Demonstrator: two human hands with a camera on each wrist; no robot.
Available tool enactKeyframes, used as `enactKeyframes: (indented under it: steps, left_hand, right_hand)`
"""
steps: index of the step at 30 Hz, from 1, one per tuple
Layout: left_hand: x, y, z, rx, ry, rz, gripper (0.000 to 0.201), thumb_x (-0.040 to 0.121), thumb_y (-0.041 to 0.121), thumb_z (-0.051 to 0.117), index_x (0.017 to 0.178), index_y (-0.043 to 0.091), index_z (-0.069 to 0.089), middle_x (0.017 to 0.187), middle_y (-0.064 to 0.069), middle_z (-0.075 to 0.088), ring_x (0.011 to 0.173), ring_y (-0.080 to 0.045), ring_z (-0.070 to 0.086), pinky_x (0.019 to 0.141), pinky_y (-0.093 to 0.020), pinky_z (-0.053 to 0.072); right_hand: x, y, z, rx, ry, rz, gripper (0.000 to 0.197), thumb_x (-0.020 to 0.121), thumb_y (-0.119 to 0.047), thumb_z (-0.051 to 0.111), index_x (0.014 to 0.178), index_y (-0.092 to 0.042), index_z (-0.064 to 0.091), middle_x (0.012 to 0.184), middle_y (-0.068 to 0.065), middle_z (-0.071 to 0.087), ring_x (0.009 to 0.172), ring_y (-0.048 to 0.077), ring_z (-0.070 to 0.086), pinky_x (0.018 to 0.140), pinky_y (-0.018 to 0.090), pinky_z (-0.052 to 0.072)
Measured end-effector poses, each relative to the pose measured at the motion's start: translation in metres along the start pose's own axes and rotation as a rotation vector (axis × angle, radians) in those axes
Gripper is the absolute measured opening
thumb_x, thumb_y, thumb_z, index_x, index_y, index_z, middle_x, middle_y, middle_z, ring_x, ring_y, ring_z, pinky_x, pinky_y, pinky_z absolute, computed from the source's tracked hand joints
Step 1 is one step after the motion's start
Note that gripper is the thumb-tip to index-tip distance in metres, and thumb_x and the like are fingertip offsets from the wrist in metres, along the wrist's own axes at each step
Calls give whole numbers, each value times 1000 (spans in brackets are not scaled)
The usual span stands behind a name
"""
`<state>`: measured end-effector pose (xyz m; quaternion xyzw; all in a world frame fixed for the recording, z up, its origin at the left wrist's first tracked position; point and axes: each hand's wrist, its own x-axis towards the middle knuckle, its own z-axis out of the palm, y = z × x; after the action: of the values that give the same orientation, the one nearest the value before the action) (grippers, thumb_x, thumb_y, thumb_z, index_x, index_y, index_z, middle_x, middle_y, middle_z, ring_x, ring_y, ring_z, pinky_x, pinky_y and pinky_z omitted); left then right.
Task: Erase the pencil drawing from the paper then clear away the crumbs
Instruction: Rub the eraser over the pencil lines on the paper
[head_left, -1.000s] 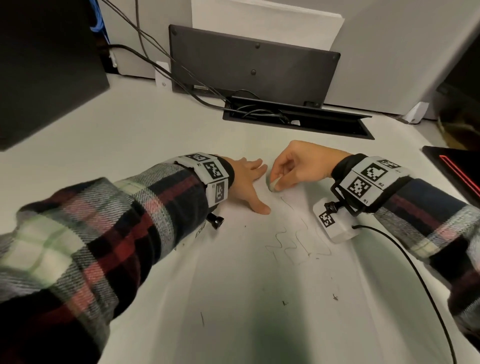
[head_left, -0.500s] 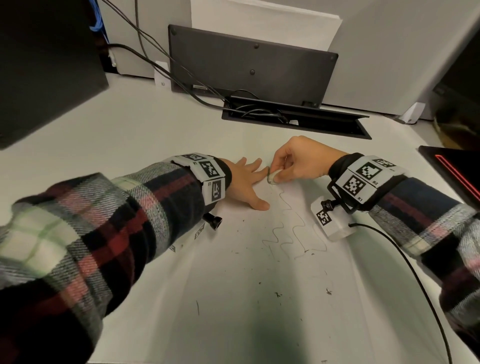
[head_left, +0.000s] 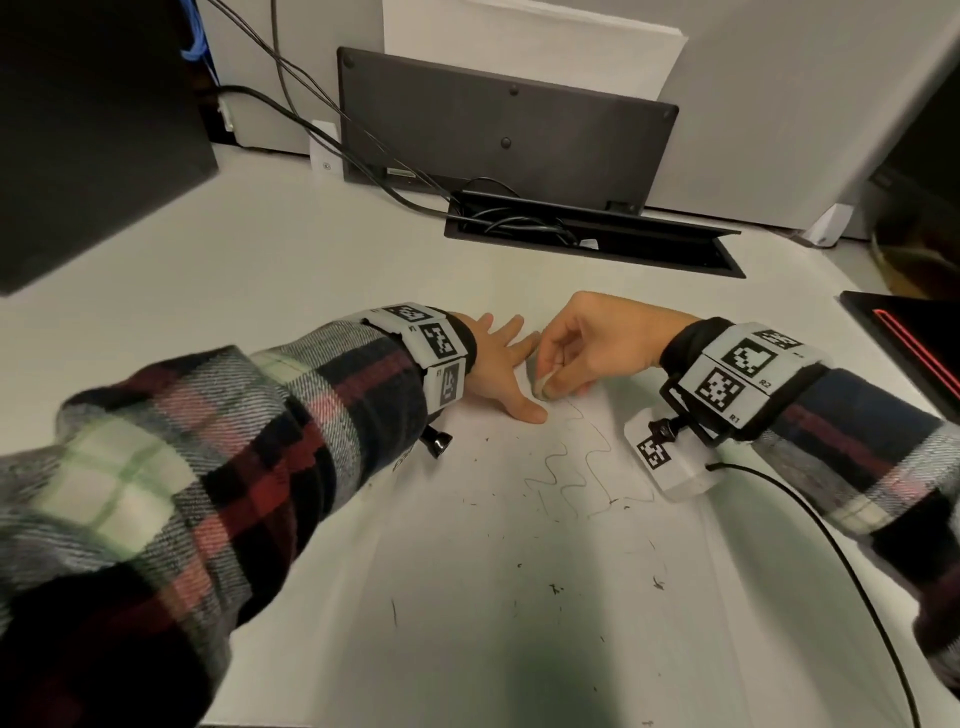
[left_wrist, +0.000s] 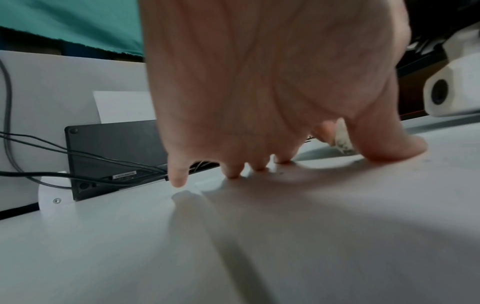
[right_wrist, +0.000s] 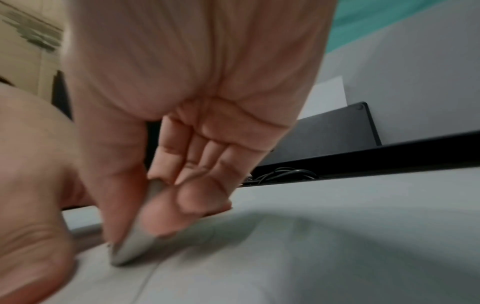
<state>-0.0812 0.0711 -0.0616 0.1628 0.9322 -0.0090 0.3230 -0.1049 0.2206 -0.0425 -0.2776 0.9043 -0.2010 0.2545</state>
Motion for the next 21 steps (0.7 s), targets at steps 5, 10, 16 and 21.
enactKeyframes:
  steps: [5, 10, 16, 21]
  left_hand:
    - [-1, 1, 0, 7, 0, 0, 99, 80, 71, 42, 145, 31, -21, 153, 5, -27, 142, -25, -21, 114, -50, -3]
    - [0, 1, 0, 4, -5, -1, 99, 80, 72, 43, 145, 32, -20, 153, 5, -27, 142, -25, -20, 114, -49, -3]
    - [-1, 2, -2, 12, -2, -7, 99, 81, 71, 42, 145, 29, -20, 153, 4, -26, 142, -26, -19, 114, -48, -3]
    - [-3, 3, -1, 23, 8, -5, 99, 81, 71, 42, 145, 28, -21, 154, 4, -26, 143, -26, -18, 114, -48, -2]
  right_hand:
    - [5, 4, -5, -111, 146, 15, 14, 76, -16, 74, 86, -7, 70, 78, 13, 72, 58, 13, 63, 59, 17, 50]
    - [0, 1, 1, -31, 39, -3, 11, 74, -13, 76, 83, -8, 72, 71, 9, 69, 54, 12, 60, 58, 17, 50]
    - [-2, 4, 1, -40, 41, -7, 14, 74, -14, 76, 85, -7, 72, 77, 12, 72, 60, 18, 63, 62, 22, 52]
    - [1, 12, -5, -120, 150, 21, 14, 76, -18, 75, 87, -10, 72, 76, 7, 72, 58, 11, 63, 61, 17, 51]
